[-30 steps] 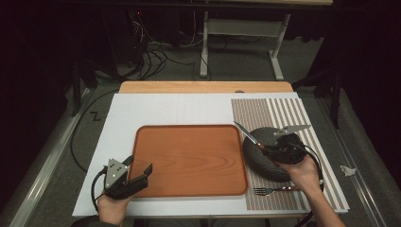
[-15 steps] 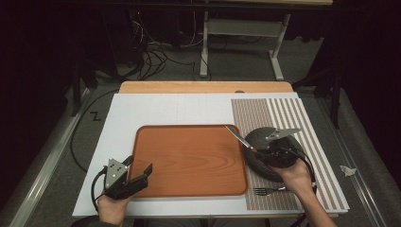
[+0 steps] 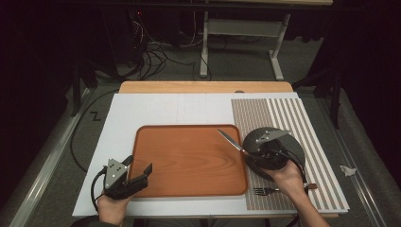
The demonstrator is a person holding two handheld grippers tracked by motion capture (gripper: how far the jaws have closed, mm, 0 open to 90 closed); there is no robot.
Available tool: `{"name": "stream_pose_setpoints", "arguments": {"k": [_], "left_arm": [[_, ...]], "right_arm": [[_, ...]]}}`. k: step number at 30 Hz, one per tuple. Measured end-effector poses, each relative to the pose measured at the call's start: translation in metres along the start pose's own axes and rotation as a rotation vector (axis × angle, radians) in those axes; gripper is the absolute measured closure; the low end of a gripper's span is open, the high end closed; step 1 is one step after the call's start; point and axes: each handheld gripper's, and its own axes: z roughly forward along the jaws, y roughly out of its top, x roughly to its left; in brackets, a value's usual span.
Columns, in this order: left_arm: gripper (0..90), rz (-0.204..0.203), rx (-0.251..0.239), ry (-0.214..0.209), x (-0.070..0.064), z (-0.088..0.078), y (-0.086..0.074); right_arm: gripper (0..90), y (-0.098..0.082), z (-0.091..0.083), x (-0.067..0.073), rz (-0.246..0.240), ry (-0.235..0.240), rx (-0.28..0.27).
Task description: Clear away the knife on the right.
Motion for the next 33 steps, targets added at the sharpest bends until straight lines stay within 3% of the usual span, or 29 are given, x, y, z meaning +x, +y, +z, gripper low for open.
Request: {"name": "stream_pose_setpoints", "arguments": {"k": [17,33], "left_arm": [[26.7,-0.004,-0.001,0.001,0.0,0.0,0.0],[26.7,-0.003,-0.001,0.0,0.0,-0.001,0.0]], "right_arm": [[78.6,0.014,0.021,0.018,-0.013,0.034,0.019],[78.5,0.02,0.045,0.037,-0.034,0.044,0.081]]}}
